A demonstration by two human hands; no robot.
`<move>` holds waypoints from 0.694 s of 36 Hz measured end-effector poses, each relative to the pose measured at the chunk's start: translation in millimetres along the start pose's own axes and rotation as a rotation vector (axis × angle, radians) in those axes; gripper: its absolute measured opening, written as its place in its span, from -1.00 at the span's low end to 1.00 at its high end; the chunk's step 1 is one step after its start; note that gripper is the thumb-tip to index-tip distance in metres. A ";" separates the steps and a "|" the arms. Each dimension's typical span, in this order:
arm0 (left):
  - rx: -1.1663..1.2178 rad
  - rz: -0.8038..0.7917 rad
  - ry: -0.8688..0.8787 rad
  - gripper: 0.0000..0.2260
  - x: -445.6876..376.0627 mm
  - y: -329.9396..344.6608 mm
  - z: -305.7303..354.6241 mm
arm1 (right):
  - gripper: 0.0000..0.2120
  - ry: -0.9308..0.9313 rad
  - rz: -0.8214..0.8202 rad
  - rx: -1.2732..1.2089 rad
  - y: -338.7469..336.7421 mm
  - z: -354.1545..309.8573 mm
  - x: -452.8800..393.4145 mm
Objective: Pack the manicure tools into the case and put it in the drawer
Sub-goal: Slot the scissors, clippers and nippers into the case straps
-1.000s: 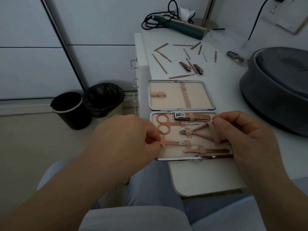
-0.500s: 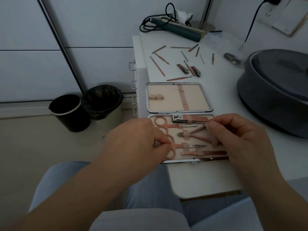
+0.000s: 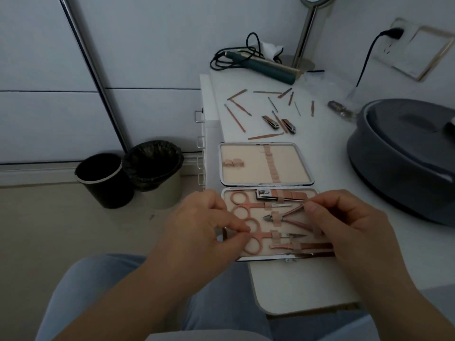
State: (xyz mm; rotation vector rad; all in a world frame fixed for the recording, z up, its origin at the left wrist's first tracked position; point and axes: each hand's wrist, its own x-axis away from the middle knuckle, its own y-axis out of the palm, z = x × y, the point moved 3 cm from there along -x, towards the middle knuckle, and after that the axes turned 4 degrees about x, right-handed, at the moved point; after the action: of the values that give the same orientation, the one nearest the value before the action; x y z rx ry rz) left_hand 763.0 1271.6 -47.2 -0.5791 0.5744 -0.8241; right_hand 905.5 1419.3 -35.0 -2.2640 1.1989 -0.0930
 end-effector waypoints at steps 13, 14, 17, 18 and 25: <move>0.032 -0.037 0.015 -0.89 -2.7 5.8 3.3 | -0.92 0.036 0.008 0.005 -0.8 2.1 0.3; 0.033 -0.025 0.025 -0.86 -3.0 5.3 4.1 | -0.92 0.038 0.009 0.004 -1.3 1.7 0.2; 0.043 0.024 0.048 -0.79 -4.6 0.6 3.9 | -0.90 0.049 -0.017 -0.002 -4.4 -2.9 -2.2; 0.041 0.041 0.051 -0.78 -6.1 -2.4 3.1 | -0.89 0.052 -0.038 -0.004 -5.8 -5.2 -4.6; 0.110 0.069 0.038 -0.90 -30.3 -15.0 -1.7 | -0.91 -0.010 -0.171 0.124 -11.1 -26.8 -47.6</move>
State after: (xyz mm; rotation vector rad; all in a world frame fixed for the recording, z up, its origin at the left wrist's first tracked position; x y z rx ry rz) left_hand 737.7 1287.2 -31.1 -0.4416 0.5775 -0.7975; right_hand 876.9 1449.2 2.4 -2.2505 0.9649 -0.2158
